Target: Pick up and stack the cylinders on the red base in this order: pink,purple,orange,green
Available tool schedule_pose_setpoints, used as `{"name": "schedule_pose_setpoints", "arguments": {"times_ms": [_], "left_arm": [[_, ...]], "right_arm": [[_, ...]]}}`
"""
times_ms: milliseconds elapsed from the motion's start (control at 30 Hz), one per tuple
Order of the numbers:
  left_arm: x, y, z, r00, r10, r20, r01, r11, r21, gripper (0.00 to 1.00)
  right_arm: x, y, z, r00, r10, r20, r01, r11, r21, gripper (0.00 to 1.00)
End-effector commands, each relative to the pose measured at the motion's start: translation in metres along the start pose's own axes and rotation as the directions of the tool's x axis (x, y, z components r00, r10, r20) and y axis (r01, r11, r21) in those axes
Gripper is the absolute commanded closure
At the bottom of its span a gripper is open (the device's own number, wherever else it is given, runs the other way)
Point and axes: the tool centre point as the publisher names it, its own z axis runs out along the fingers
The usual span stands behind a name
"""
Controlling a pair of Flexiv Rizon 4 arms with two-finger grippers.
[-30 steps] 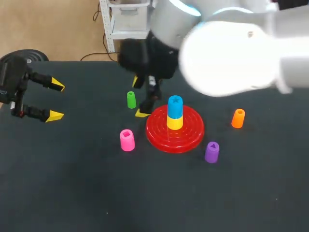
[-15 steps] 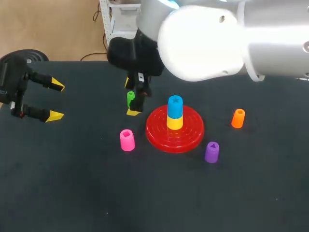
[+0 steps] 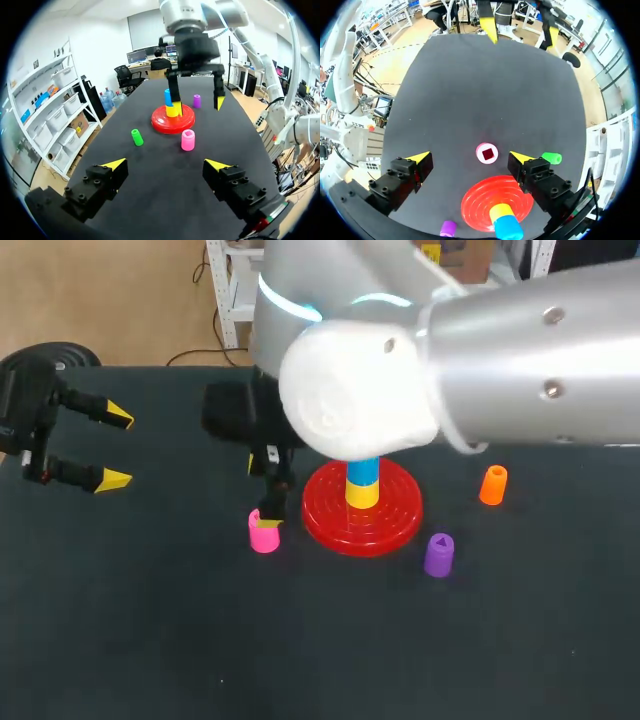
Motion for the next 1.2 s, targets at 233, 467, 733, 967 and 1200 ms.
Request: {"name": "schedule_pose_setpoints", "arguments": {"times_ms": [233,467,733,967,1200], "left_arm": [[0.001,-0.001,0.000,1.000,0.002,0.002,-0.002,1.000,-0.004,0.00],[0.001,-0.001,0.000,1.000,0.002,0.002,-0.002,1.000,-0.004,0.00],[0.001,-0.001,0.000,1.000,0.002,0.002,-0.002,1.000,-0.004,0.00],[0.001,-0.001,0.000,1.000,0.002,0.002,-0.002,1.000,-0.004,0.00],[0.001,-0.001,0.000,1.000,0.002,0.002,-0.002,1.000,-0.004,0.00]], "right_arm": [[0.010,-0.007,0.030,0.998,-0.026,-0.065,0.026,1.000,0.007,0.00],[0.010,-0.013,0.045,0.989,-0.076,-0.129,0.080,0.996,0.028,0.00],[0.009,-0.022,0.057,0.976,-0.124,-0.178,0.134,0.990,0.044,0.00],[0.011,-0.026,0.063,0.970,-0.151,-0.190,0.161,0.986,0.035,0.00],[0.018,-0.029,0.068,0.970,-0.157,-0.187,0.166,0.986,0.030,0.00]]}}
